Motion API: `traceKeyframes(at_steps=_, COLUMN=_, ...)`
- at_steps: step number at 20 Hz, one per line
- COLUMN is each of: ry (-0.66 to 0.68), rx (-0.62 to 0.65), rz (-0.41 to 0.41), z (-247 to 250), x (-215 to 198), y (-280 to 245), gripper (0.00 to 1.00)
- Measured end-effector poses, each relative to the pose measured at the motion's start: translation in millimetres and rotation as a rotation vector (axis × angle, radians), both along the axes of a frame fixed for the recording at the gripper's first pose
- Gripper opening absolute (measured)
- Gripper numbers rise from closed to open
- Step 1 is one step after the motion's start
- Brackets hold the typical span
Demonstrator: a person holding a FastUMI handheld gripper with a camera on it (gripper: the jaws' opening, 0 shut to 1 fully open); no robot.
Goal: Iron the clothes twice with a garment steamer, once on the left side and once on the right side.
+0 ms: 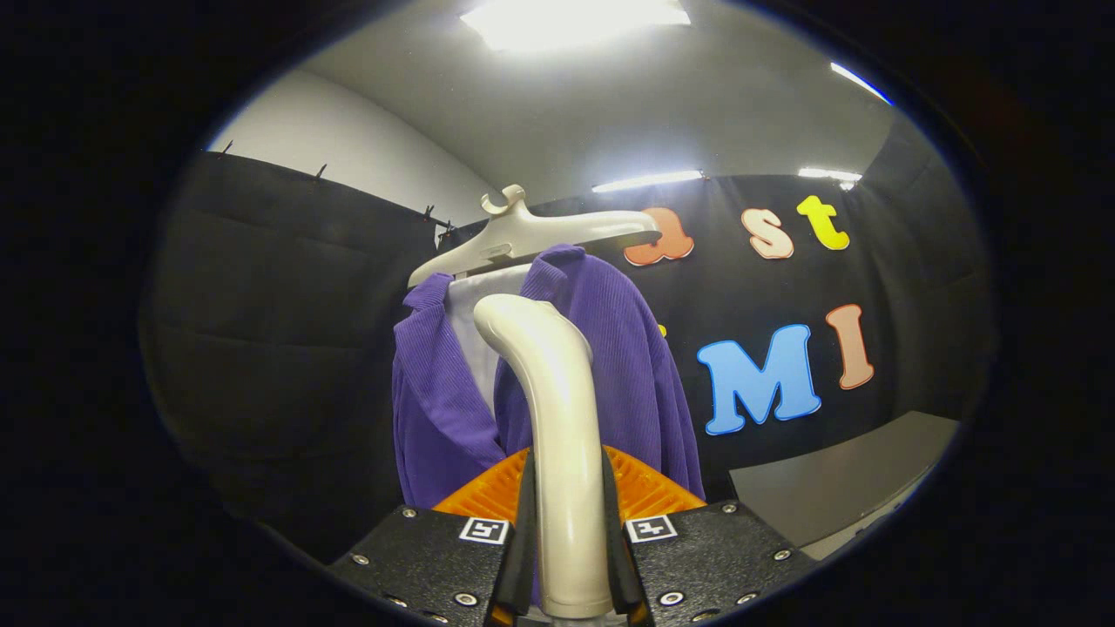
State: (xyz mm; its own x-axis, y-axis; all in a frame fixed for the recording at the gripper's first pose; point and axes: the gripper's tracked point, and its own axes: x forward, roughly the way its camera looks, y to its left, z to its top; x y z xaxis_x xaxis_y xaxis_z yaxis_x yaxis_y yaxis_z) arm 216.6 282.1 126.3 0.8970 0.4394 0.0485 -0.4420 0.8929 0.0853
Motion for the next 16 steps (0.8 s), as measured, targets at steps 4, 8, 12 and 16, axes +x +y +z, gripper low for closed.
traceKeyframes(at_steps=4, ry=0.036, rx=-0.018, rz=-0.013, z=-26.8, x=-7.5, y=-1.9, gripper=0.34)
traceKeyframes(at_steps=8, ry=0.081, rx=-0.040, rz=-0.019, z=-52.3, x=-16.2, y=-5.9, gripper=0.34)
traceKeyframes(at_steps=12, ry=0.133, rx=-0.059, rz=-0.030, z=-84.2, x=-26.7, y=-14.3, gripper=0.34)
traceKeyframes(at_steps=16, ry=0.178, rx=-0.070, rz=-0.036, z=-113.3, x=-36.7, y=-19.0, gripper=0.34)
